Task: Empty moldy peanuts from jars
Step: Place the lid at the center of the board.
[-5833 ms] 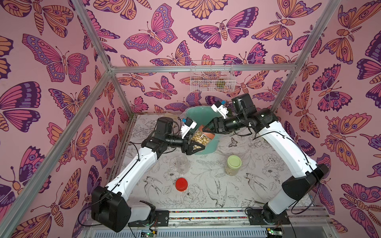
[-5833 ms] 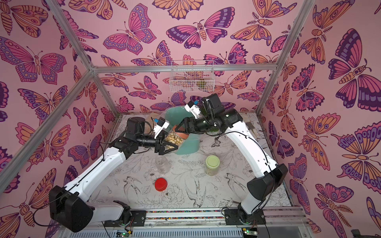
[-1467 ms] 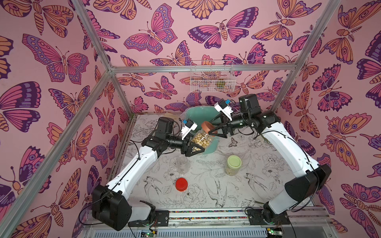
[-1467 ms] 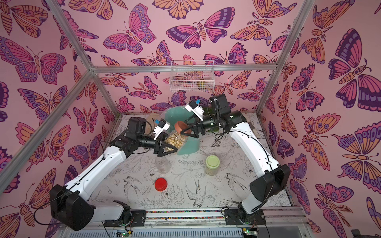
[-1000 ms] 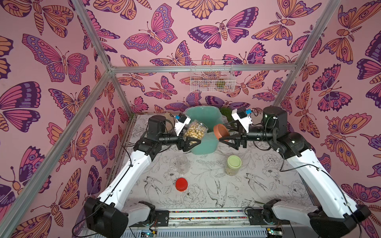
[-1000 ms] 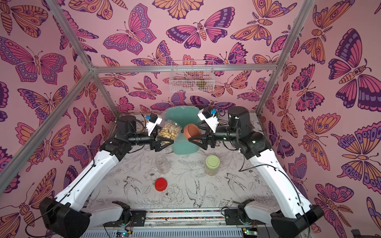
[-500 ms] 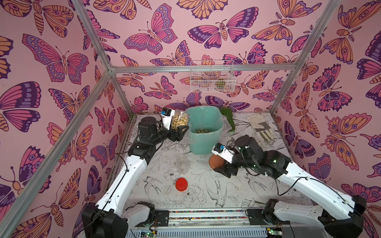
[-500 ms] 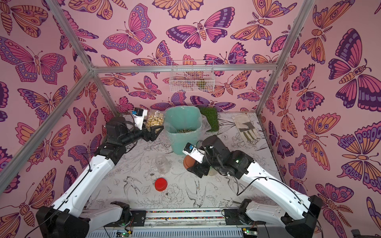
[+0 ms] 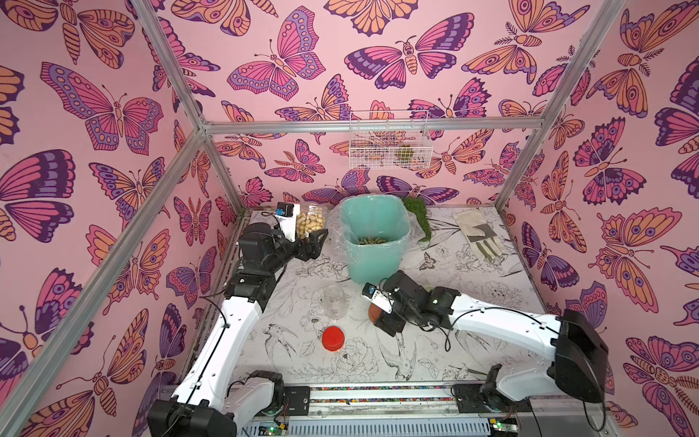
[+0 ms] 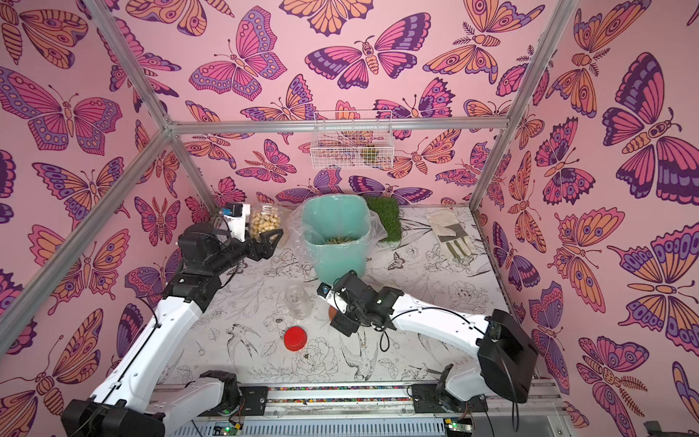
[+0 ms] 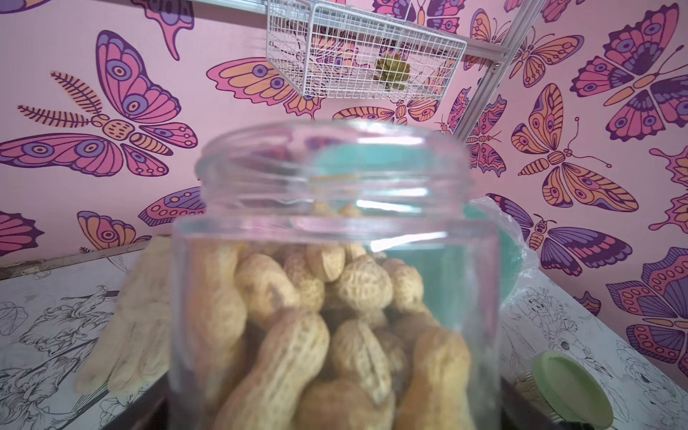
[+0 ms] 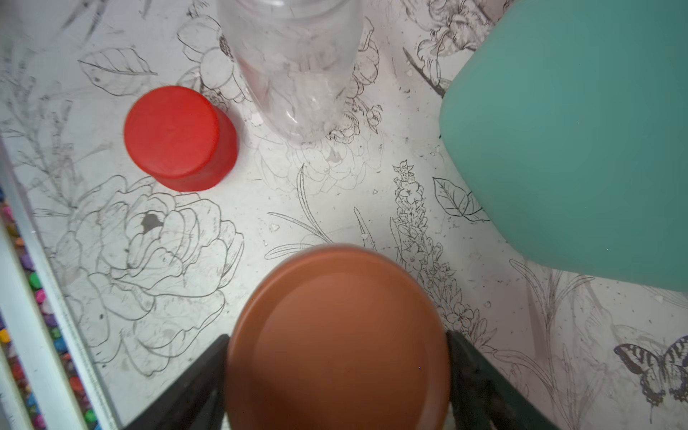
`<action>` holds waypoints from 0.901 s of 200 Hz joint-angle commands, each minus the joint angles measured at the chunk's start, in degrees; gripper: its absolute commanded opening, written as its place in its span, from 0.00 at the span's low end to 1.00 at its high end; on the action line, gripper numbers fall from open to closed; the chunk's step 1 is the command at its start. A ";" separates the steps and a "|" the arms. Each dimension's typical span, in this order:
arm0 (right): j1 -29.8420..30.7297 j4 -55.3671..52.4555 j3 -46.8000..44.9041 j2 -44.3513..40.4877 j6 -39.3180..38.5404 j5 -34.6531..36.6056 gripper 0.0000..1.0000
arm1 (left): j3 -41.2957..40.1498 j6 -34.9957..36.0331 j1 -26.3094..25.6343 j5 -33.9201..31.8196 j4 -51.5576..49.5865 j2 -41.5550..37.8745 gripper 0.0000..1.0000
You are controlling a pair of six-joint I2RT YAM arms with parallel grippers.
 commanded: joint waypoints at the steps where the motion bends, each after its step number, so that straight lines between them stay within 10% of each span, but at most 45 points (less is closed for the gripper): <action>1: 0.48 3.43 2.22 4.61 2.32 3.47 0.03 | 0.36 0.62 0.62 0.34 4.92 -2.52 0.00; 118: 0.48 6.66 3.21 16.45 6.00 5.47 0.50 | -0.63 0.64 1.50 2.10 4.50 -2.80 0.00; 180: 0.48 5.99 1.01 13.83 5.19 1.31 0.35 | -0.63 0.61 1.48 2.40 4.16 -3.04 0.00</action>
